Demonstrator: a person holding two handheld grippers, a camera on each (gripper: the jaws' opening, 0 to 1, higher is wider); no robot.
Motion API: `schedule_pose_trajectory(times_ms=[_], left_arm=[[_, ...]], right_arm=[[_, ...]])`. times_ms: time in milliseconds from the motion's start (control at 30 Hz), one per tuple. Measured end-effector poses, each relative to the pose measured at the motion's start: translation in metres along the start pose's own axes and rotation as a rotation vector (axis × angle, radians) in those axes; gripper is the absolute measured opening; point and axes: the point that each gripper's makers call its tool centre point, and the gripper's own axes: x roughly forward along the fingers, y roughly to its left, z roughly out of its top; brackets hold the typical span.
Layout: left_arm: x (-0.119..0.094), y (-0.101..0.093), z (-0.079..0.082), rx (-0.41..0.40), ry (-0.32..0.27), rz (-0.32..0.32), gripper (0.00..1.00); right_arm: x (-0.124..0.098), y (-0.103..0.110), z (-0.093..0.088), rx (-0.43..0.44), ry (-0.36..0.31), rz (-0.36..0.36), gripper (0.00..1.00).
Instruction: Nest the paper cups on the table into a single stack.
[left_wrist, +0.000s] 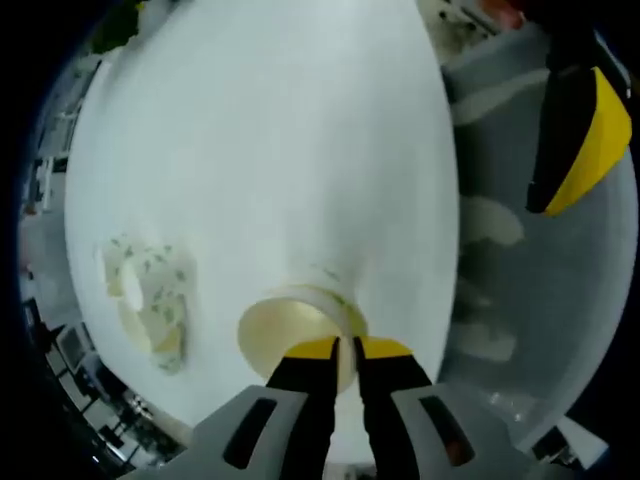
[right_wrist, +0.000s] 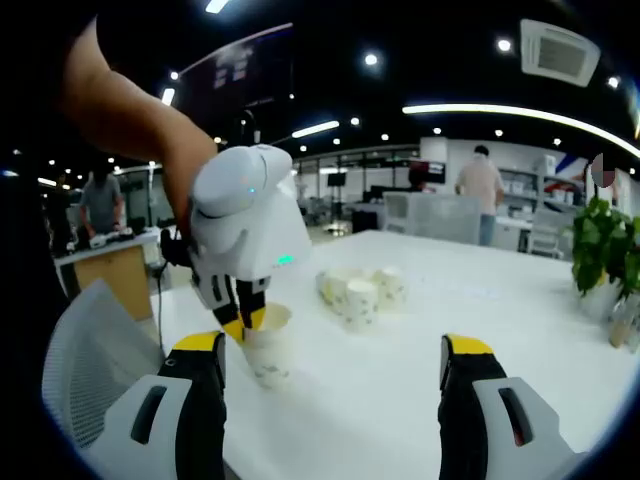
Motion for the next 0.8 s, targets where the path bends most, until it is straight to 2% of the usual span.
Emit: schedule_pose_trajectory(times_ms=[267,333,467,533,633,800], left_arm=[[-0.004,0.013,0.001,-0.036,-0.060,0.036,0.28],[-0.006,0.015,0.003,-0.048,-0.093,0.039,0.34],[-0.012,0.021,0.012,-0.078,-0.166,0.051,0.34],[-0.016,0.024,0.013,-0.095,-0.191,0.059,0.40],[-0.015,0.028,0.012,-0.102,-0.202,0.069,0.47],[-0.018,0.027,0.010,-0.120,-0.233,0.050,0.53]], right_arm=[[-0.001,-0.003,0.001,0.003,-0.004,-0.012,0.87],[-0.001,-0.002,0.001,0.001,-0.004,-0.011,0.87],[-0.001,-0.002,0.001,-0.003,-0.003,-0.012,0.87],[-0.001,-0.004,0.002,0.002,-0.007,-0.020,0.87],[-0.002,-0.006,0.002,0.010,-0.009,-0.027,0.87],[-0.001,-0.005,0.001,0.005,-0.005,-0.024,0.87]])
